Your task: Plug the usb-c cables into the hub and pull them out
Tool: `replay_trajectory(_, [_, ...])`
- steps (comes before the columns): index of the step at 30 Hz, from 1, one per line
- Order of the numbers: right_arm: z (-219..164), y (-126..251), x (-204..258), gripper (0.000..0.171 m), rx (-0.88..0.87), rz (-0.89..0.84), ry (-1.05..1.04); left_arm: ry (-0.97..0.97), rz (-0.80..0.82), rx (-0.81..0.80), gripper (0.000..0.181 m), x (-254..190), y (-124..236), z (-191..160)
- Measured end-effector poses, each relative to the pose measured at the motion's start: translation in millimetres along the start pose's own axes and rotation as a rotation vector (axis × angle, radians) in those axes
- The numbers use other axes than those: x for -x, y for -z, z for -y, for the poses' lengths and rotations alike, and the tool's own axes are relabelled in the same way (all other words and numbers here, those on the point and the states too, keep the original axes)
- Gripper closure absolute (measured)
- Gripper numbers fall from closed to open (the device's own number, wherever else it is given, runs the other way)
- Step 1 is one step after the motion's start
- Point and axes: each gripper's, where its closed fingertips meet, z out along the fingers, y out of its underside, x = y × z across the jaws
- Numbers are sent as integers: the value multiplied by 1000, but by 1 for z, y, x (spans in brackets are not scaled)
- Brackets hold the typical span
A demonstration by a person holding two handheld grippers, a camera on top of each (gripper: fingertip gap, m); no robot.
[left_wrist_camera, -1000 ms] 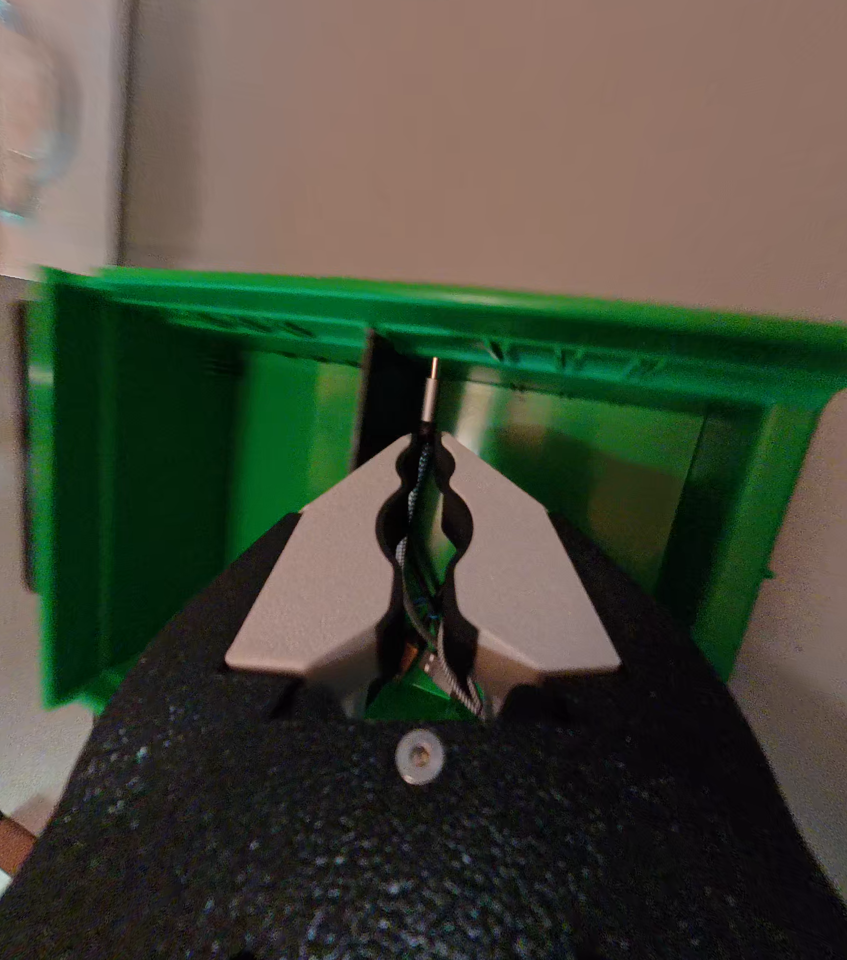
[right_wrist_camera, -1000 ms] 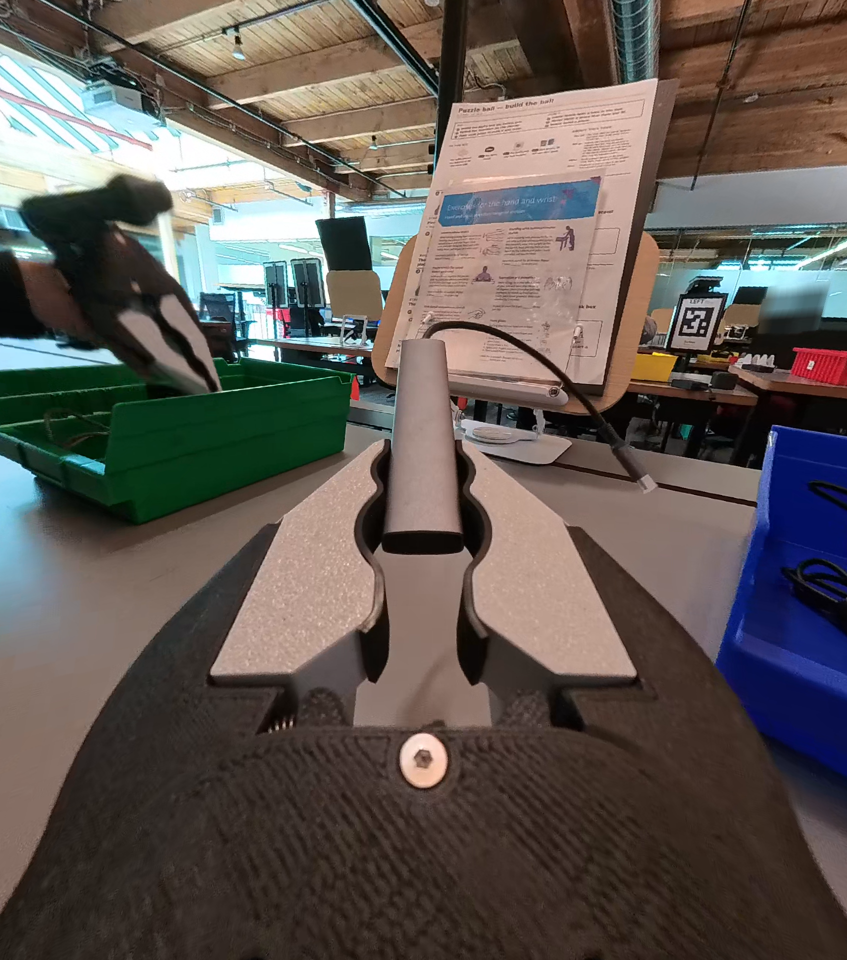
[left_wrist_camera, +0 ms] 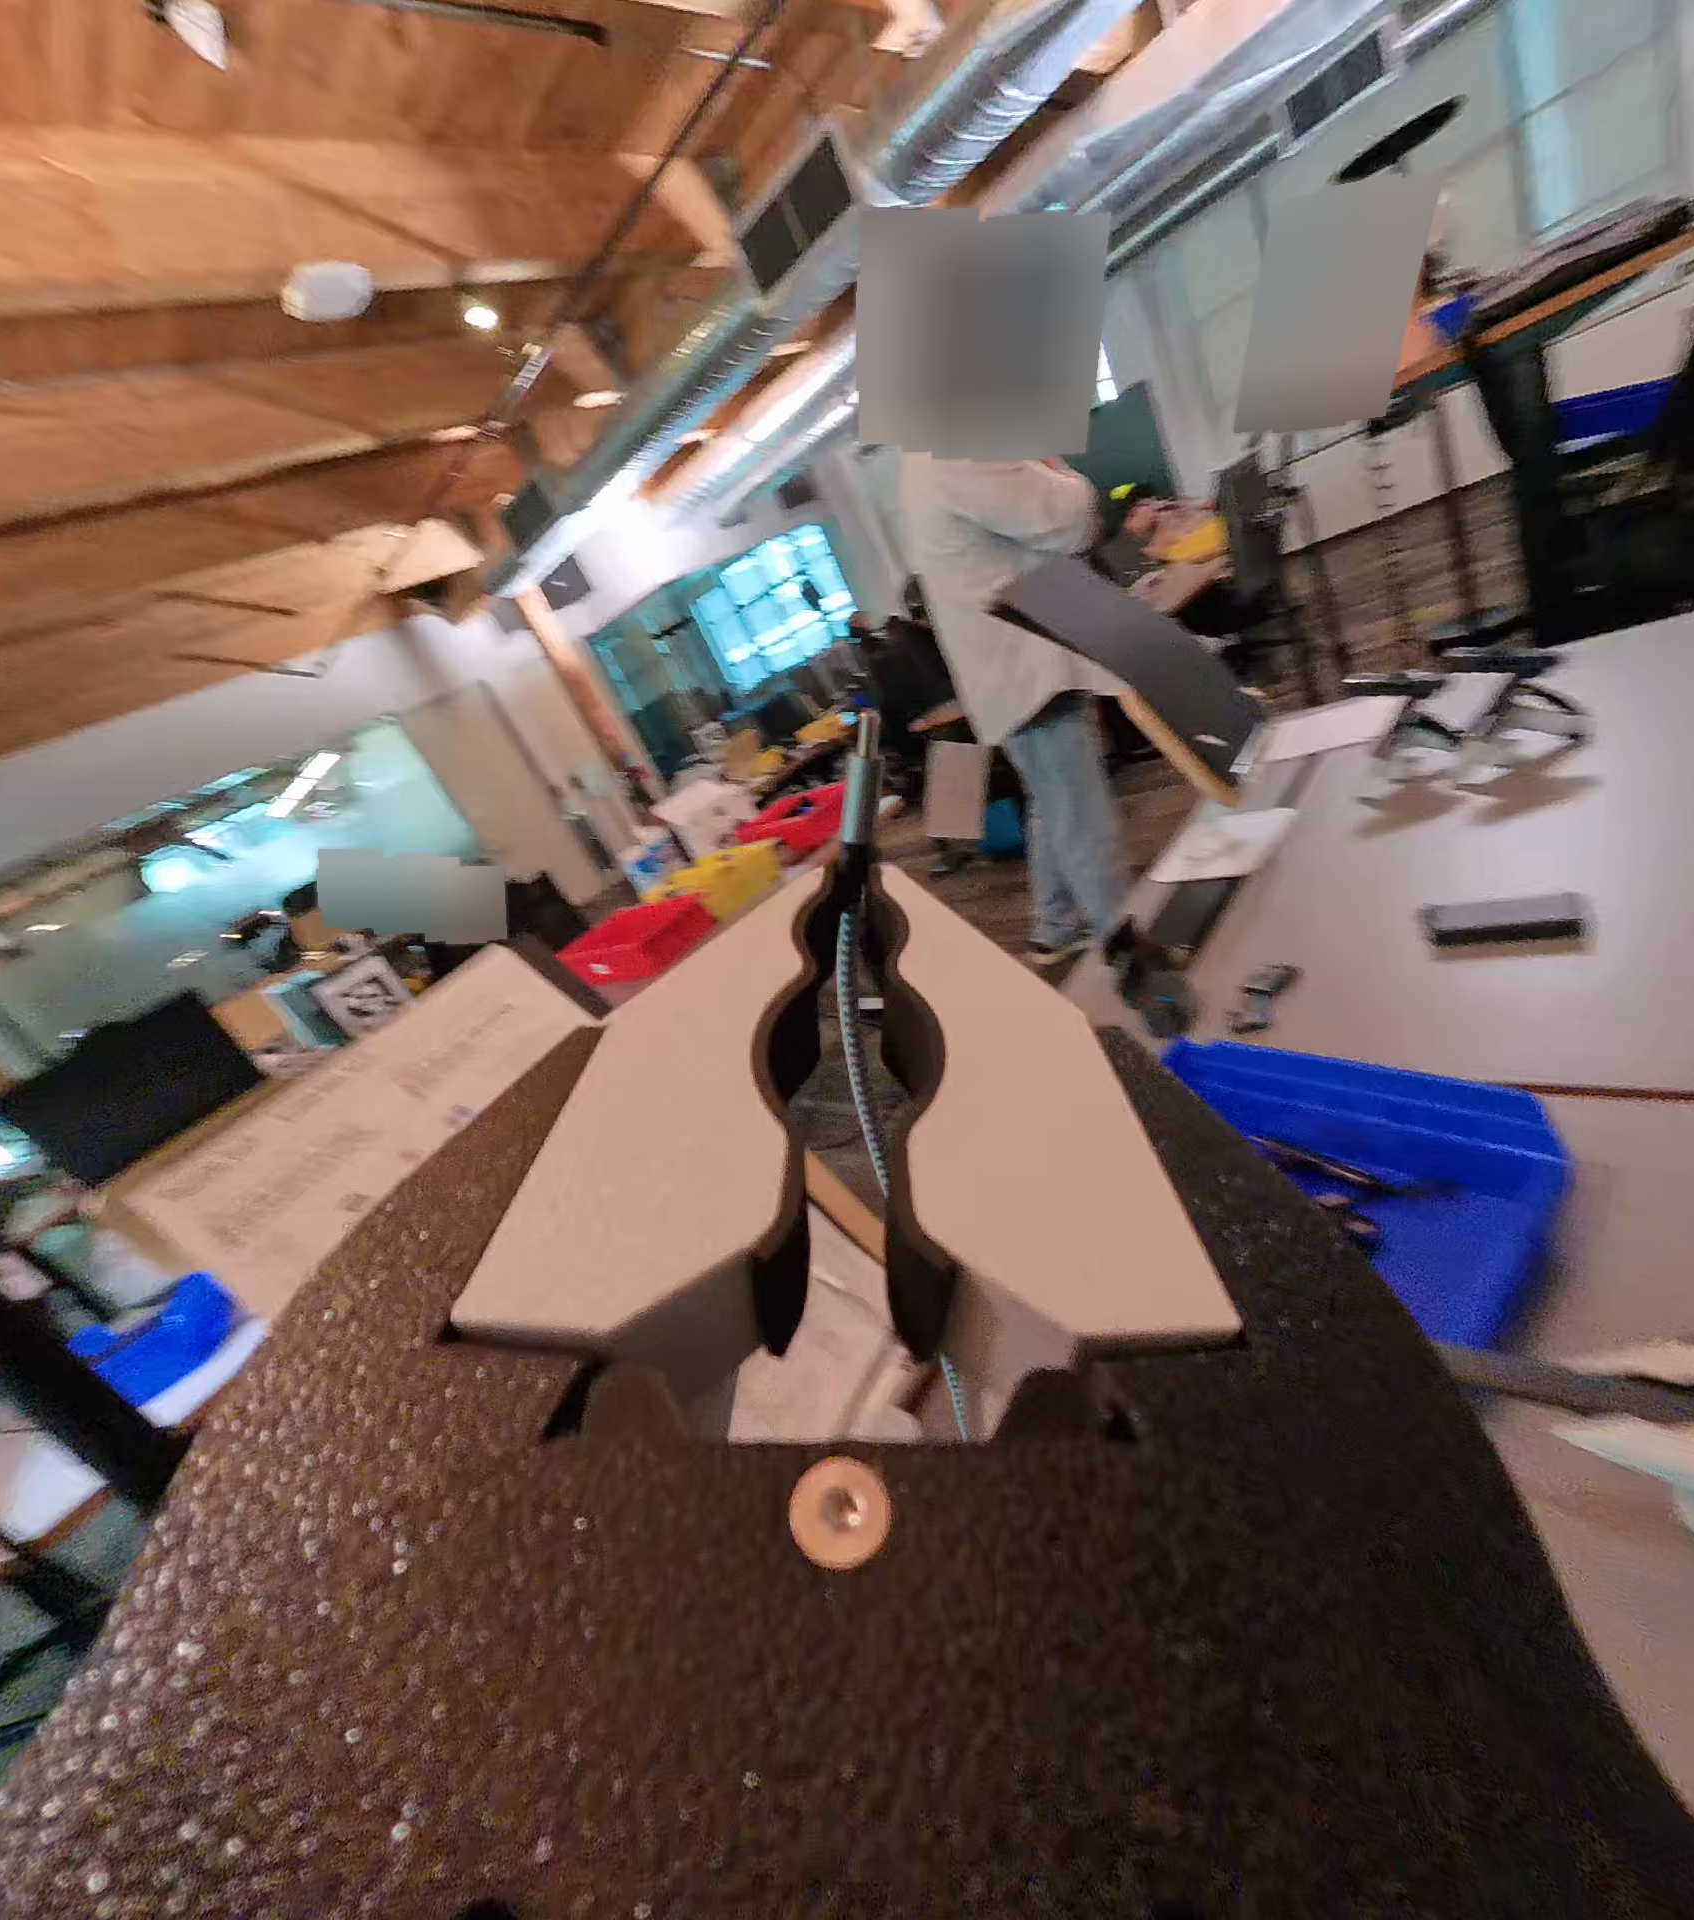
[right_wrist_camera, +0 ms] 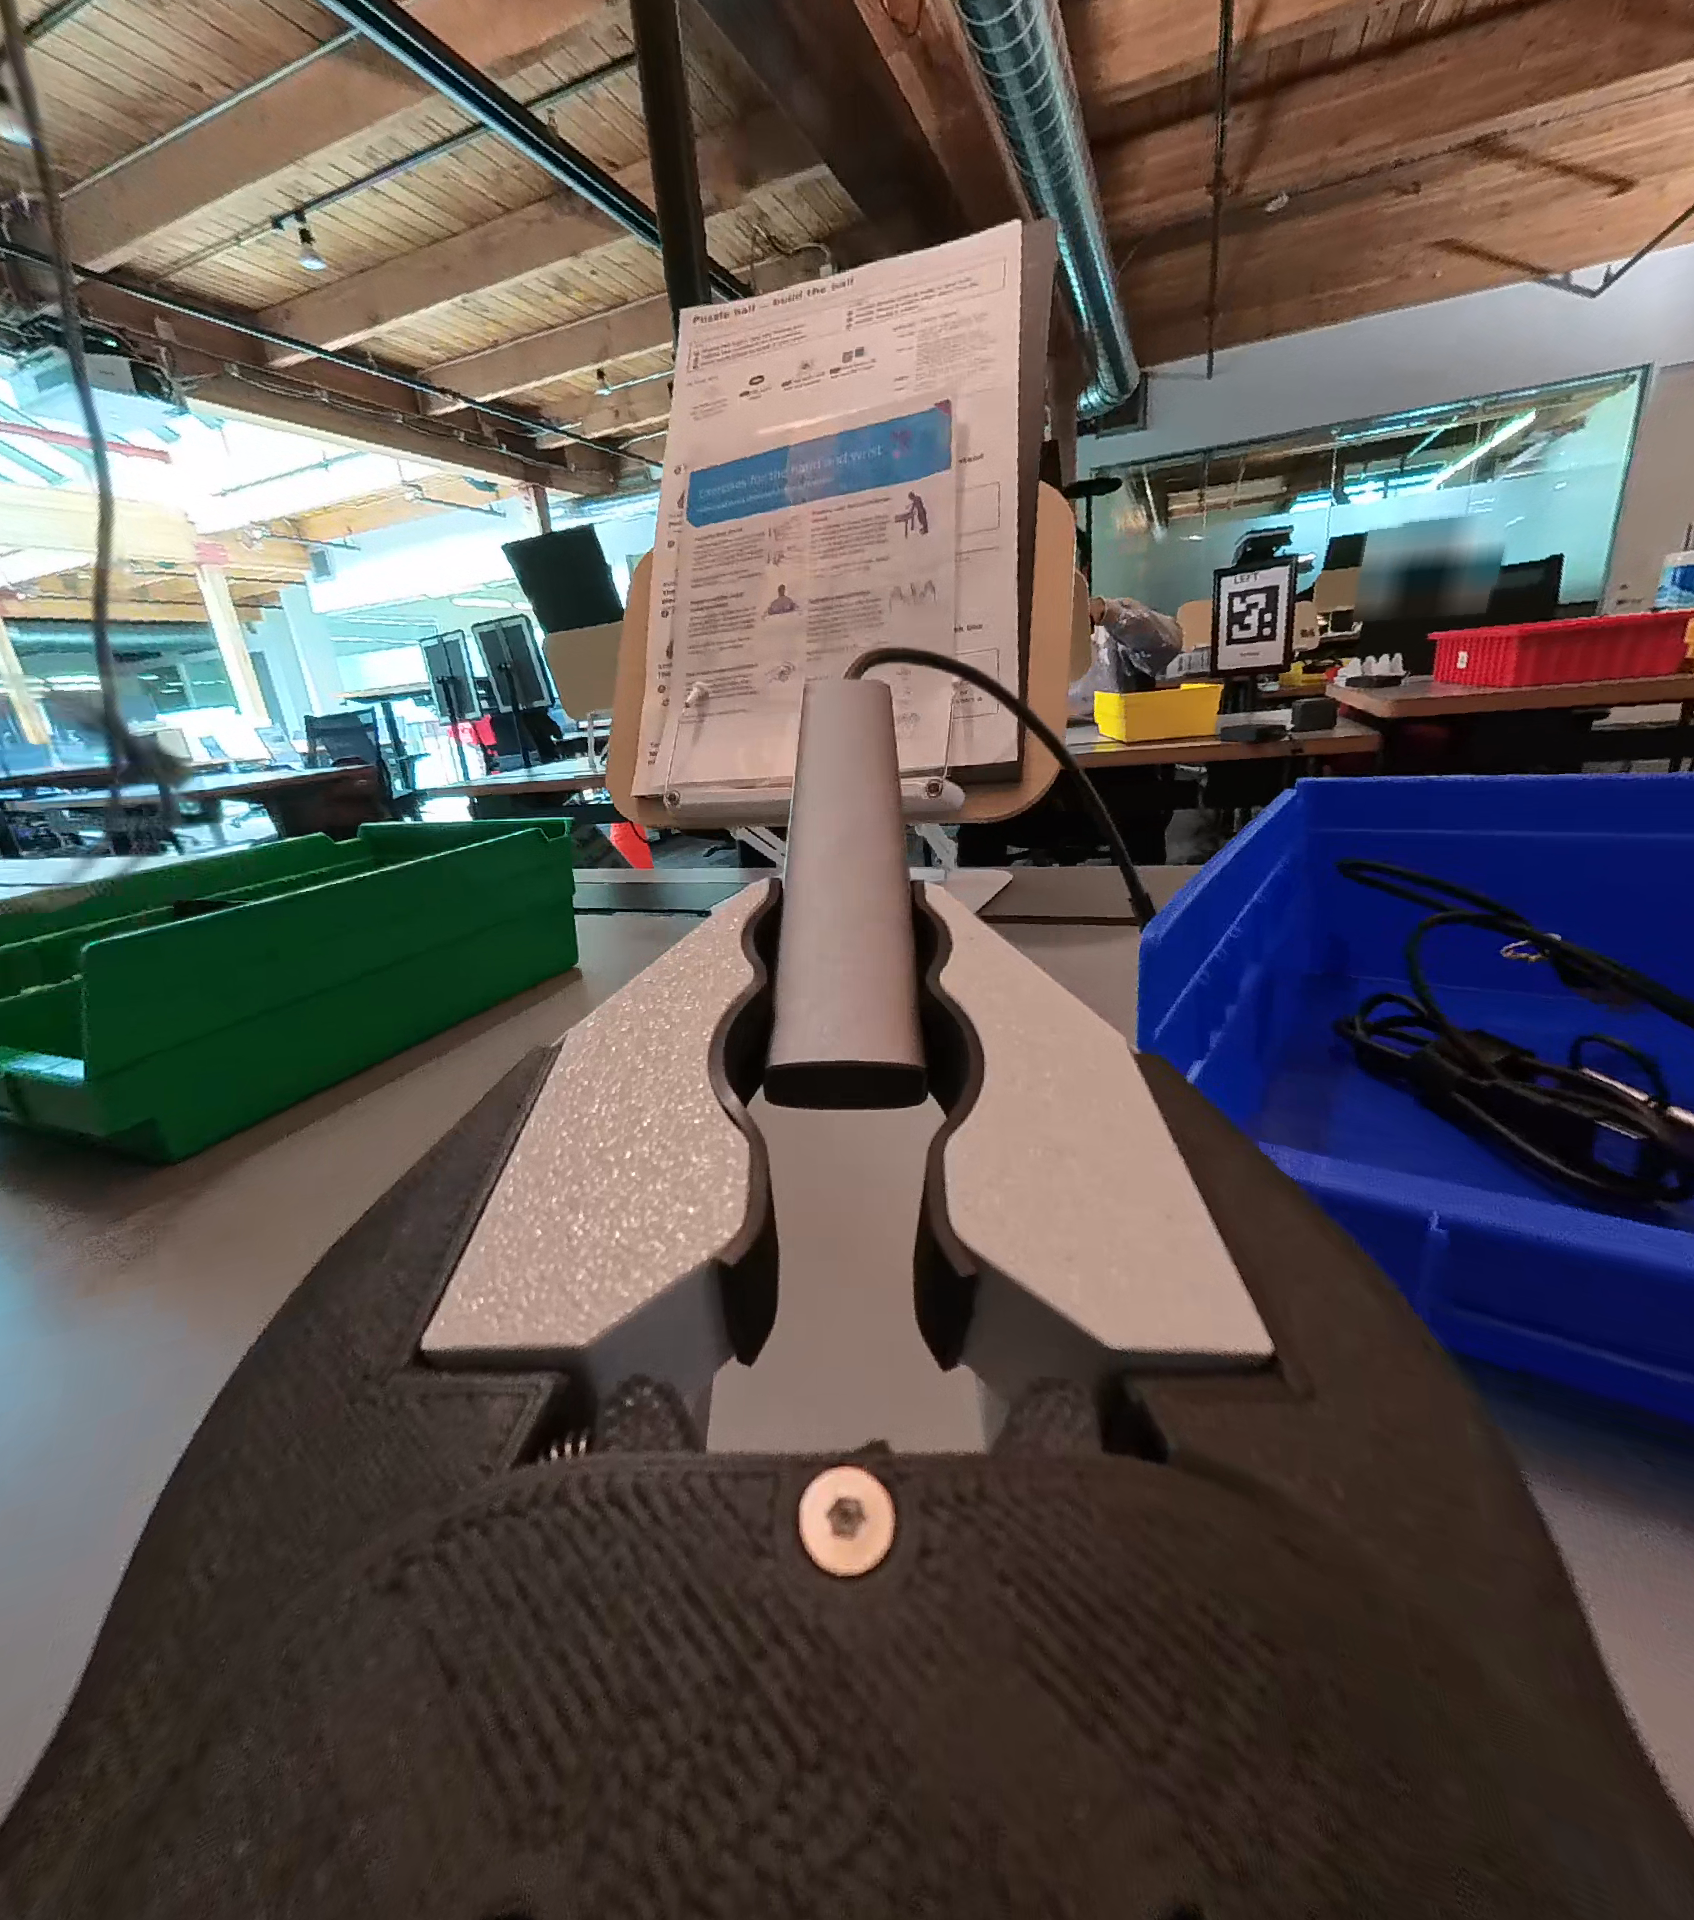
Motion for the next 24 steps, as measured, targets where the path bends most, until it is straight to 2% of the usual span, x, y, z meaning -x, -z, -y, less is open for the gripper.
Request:
replay_trajectory(2, [0,-1,0,149,-1,1,4,-15,53,-15,179,28,-8,33])
replay_trajectory(5, [0,-2,-2,149,-4,-7,8,31,16,-31,179,36,-15,66])
replay_trajectory(7, [0,-2,-2,149,-5,-10,5,43,-35,1,179,24,-19,63])
replay_trajectory(9, [3,-1,-4,149,-15,-13,-5,47,-98,52,180,5,-22,39])
replay_trajectory(12, [7,1,-6,149,-24,-21,2,74,-250,151,179,-38,-19,-25])
replay_trajectory(16, [9,2,-7,149,-31,-31,13,63,-409,356,179,-103,0,-143])
replay_trajectory(18, [8,1,-6,149,-25,-31,22,-52,-419,440,179,-133,13,-200])
replay_trajectory(21, [4,-1,-6,149,-12,-35,25,-344,-378,606,179,-167,31,-285])
replay_trajectory(24, [0,-2,-4,149,3,-32,29,-454,-505,766,179,-221,54,-362])
